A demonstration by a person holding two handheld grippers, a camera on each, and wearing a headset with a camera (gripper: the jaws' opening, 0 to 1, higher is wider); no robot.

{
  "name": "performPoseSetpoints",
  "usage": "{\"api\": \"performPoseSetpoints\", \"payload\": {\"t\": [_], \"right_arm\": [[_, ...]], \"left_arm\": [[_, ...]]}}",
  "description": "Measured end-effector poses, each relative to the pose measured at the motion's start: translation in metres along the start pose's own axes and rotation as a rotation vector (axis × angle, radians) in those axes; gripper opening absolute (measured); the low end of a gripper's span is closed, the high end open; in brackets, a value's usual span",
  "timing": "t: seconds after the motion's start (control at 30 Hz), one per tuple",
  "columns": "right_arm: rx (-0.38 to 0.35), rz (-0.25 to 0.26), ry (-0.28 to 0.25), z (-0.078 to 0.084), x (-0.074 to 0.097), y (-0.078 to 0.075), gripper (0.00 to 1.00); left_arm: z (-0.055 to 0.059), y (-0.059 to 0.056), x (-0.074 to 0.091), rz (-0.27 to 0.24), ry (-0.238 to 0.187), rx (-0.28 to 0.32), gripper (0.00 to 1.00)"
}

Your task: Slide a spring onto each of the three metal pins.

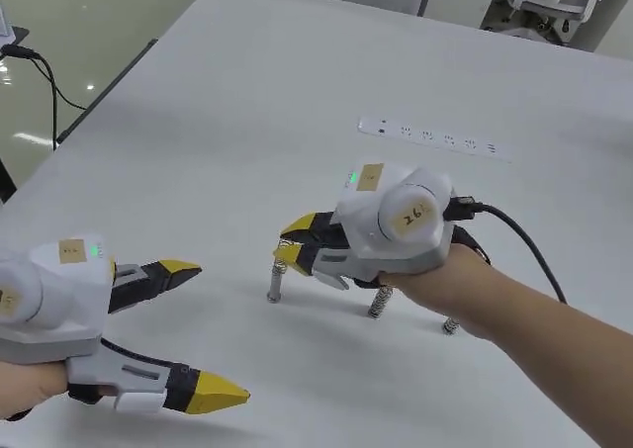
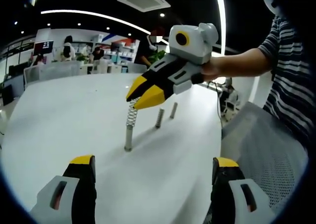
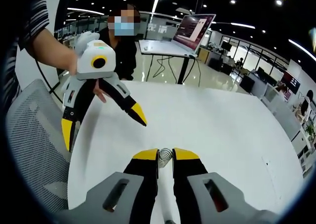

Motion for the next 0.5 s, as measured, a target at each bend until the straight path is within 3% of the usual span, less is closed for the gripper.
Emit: {"api": "performPoseSetpoints", "payload": {"t": [0.5], "right_arm": [[0.015,-0.015,0.014,0.0022,-0.0034,0.0039,0.07]], "left_arm": [[0.001,0.0,0.0008,-0.001,0.0,0.003,0.95]]}}
Point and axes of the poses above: the centre of the closed fingertips' face, and the gripper's own axes: x roughly backward along the fingers, y roughly to its left, z roughly out of its underside, the point moved 2 cm from there along x, roughly backward along the fingers, and after that the axes turned 7 degrees about z, right-handed, at the moved point
